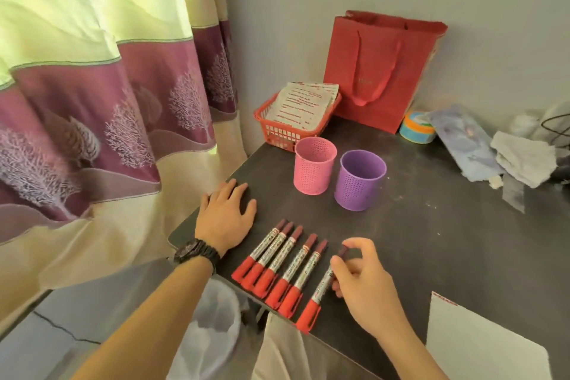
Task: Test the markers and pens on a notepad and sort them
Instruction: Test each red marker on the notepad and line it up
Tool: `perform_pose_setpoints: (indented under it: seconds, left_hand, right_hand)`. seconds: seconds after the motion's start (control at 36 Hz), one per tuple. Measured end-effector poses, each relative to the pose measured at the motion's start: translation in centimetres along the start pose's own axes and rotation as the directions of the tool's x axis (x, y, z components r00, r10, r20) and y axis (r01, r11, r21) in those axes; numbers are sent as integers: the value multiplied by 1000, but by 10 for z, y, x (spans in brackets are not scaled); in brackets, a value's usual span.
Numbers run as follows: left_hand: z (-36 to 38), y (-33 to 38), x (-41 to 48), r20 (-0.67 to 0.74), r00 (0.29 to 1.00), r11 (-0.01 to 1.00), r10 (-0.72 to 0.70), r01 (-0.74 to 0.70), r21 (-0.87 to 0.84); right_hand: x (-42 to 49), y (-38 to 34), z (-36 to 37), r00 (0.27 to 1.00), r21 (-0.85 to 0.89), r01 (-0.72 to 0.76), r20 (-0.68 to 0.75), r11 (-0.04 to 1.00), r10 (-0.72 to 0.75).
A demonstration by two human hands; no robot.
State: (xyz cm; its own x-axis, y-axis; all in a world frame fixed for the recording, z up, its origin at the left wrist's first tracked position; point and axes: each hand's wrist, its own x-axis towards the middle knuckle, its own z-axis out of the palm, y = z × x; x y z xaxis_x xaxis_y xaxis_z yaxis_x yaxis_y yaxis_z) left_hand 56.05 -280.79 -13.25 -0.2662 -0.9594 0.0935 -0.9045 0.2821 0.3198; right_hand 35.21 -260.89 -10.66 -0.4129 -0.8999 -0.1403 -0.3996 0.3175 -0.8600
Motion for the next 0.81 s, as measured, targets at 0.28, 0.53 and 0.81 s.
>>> perform_pose_setpoints:
  seconds: [0.28,0.53,0.81]
  left_hand:
    - [0,2,0,-29,999,1000,-25,25,-4]
    - [0,1,1,-35,999,1000,-24,24,-5]
    - [-1,2,0,-38,999,1000,-27,27,1]
  right_hand:
    - [9,-2,7,999,50,25,-46,998,-23]
    - [12,4,11,997,35,1,-83,999,2]
    - [10,3,13,995,-42,-17,-104,999,13]
